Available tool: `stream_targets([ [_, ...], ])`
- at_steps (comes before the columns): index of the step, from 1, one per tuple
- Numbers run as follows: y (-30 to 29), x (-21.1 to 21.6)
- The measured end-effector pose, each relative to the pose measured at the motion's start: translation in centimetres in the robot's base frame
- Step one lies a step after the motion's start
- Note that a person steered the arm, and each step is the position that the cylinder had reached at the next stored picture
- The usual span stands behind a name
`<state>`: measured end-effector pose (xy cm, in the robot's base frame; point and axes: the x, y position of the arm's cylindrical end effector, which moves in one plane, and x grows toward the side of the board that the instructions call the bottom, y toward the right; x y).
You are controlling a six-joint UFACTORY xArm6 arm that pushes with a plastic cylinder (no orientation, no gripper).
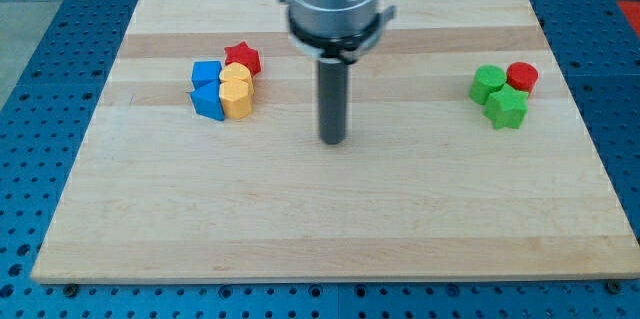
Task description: Point your arm towards the left side of the blue triangle
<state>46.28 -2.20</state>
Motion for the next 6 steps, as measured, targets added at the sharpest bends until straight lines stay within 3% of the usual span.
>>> stream_targets([
  [3,-15.8,1.0],
  [6,-18.3,-4.8],
])
